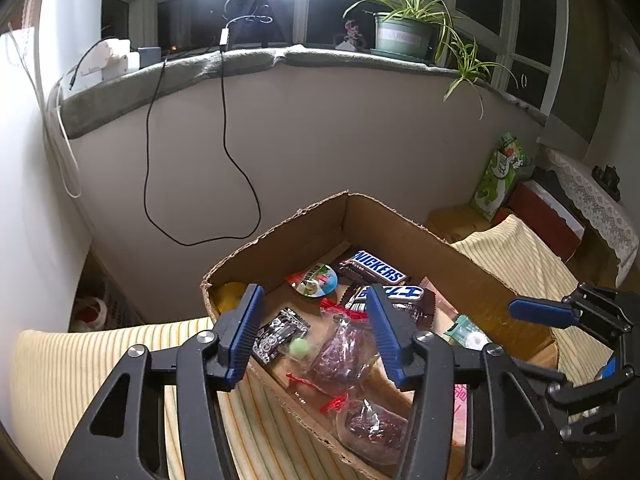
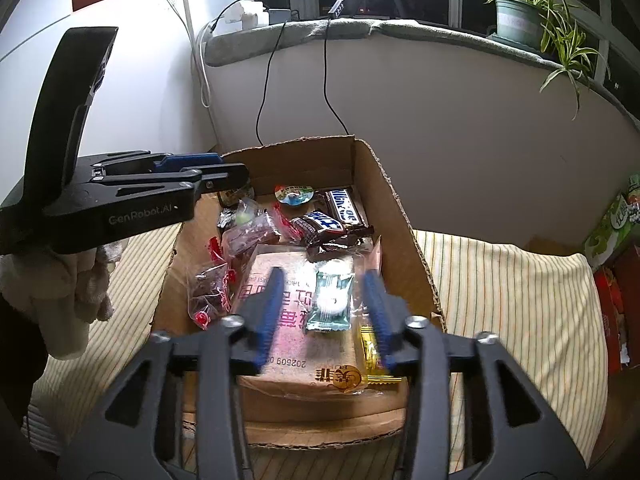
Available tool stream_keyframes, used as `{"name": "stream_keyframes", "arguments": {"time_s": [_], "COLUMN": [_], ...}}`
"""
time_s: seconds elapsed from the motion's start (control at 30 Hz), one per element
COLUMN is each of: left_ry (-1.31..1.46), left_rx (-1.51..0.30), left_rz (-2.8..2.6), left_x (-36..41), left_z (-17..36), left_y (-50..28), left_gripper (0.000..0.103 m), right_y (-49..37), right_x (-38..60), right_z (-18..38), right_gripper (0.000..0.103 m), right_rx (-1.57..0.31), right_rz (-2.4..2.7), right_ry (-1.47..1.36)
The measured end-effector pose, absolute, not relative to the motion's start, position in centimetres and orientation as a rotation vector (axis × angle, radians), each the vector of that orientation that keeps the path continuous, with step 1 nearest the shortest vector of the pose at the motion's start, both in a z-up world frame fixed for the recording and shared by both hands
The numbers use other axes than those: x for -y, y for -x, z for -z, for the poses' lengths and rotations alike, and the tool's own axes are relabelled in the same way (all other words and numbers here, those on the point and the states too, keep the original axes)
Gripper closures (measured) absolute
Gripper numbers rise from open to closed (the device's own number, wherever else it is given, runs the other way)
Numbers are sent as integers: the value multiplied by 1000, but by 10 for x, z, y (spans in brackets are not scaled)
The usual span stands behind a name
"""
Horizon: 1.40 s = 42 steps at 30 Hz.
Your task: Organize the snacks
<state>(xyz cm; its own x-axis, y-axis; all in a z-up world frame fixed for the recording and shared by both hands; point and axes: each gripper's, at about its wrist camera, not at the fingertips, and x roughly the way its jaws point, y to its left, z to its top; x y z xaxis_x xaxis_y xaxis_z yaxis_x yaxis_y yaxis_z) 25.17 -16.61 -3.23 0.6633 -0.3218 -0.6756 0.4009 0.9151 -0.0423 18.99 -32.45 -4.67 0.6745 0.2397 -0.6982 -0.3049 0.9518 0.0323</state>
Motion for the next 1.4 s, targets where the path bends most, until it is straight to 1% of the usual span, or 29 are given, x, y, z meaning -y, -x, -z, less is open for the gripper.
{"name": "stream_keyframes", "arguments": {"time_s": [0.03,0.07,0.1,0.2,0.27,0.3,0.73,0.83,0.9,1.2,1.33,1.4], "left_ry": [-116,-118,-119,-118,-117,-115,-91,-88,-84,-74,-67,-65], "left_rx": [-739,-737,-735,-733,-736,-736,-729,-717,-708,-650,-629,-620], "left_rz": [409,407,405,403,399,392,376,373,368,323,297,288], "left_x": [166,167,167,167,166,166,154,152,148,128,119,115], "left_z": [32,31,31,30,29,29,20,15,12,-2,-6,-8], "left_y": [-251,-251,-250,-249,-249,-248,-232,-227,-221,-180,-162,-155], "left_gripper": [47,42,40,38,32,31,30,30,30,30,30,26], "right_y": [-189,-188,-187,-184,-183,-182,-168,-163,-158,-134,-120,-114], "right_x": [324,324,324,324,325,325,323,323,322,315,309,309], "right_z": [47,46,45,43,42,42,38,34,30,9,3,1], "right_gripper": [47,42,35,25,23,23,22,19,14,11,5,0], "right_rx": [-770,-767,-762,-750,-747,-748,-751,-743,-727,-662,-623,-609], "right_rz": [-307,-308,-307,-302,-297,-294,-249,-247,-240,-219,-197,-189], "right_ry": [91,94,95,94,94,95,106,102,102,116,134,136]}}
